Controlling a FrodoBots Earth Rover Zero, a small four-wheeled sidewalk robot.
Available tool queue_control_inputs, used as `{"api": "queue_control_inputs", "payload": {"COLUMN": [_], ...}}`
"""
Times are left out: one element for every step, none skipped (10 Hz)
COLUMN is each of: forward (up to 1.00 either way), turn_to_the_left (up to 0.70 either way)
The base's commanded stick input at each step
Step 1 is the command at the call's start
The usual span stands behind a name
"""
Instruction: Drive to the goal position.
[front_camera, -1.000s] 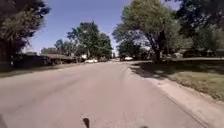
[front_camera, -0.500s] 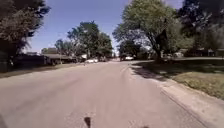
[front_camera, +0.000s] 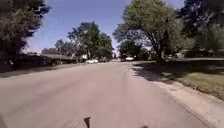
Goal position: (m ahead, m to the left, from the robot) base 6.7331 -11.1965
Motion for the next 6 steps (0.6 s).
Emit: {"api": "queue_control_inputs", "payload": {"forward": [0.50, 0.50, 0.50, 0.50, 0.50, 0.50], "turn_to_the_left": [0.00, 0.00, 0.00, 0.00, 0.00, 0.00]}}
